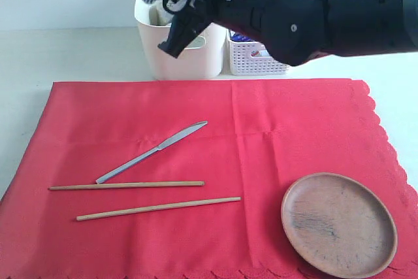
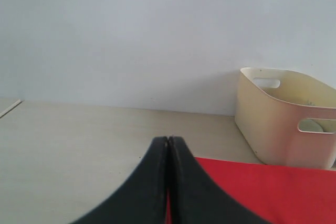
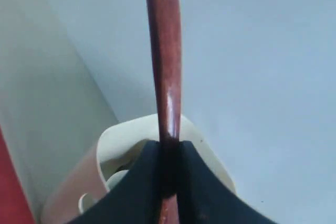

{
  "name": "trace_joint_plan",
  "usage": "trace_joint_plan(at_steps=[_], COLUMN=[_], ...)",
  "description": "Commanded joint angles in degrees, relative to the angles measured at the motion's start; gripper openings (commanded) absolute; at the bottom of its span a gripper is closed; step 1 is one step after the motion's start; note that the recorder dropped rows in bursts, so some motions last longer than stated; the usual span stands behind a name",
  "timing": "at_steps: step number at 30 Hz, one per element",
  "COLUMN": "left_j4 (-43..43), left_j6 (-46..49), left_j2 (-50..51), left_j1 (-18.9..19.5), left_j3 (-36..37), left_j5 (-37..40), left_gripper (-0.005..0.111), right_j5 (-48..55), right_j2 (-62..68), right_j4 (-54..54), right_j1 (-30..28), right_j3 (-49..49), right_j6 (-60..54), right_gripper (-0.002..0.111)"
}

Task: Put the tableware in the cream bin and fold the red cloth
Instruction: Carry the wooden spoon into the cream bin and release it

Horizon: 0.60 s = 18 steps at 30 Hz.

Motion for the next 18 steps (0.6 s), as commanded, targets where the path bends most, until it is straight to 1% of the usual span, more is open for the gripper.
trace_joint_plan(at_steps=[1,4,5,9,15,18], left_j4=[-0.2,-0.2,-0.2,-0.2,-0.2,-0.2], left_j6=[-0.1,-0.1,-0.1,-0.1,-0.1,-0.1], left_j2=[-0.3,-0.3,-0.3,-0.3,-0.3,-0.3], left_j1=[0.0,0.0,0.0,0.0,0.0,0.0], left_j3=[0.0,0.0,0.0,0.0,0.0,0.0], left_j5=[-0.1,-0.1,-0.1,-0.1,-0.1,-0.1], left_gripper=[0.002,0.002,0.002,0.002,0.002,0.002], right_j5=[-1.8,-2.4,-3.2,-7.7,-12.3,-13.3], right_j2=[1.7,4.2,6.2,10.4,16.0,18.2], right_j4=[0.5,0.6,0.6,0.6,0.7,0.9], right_j1=[-1.4,-2.2,-2.6,-3.6,-5.4,-5.9], right_j3=[-4.4,-7.4,-9.0,-12.0,-15.2,-16.4], right_j6=[2.5,7.0,10.2,16.5,27.9,30.8], right_gripper=[0.000,0.000,0.000,0.000,0.000,0.000])
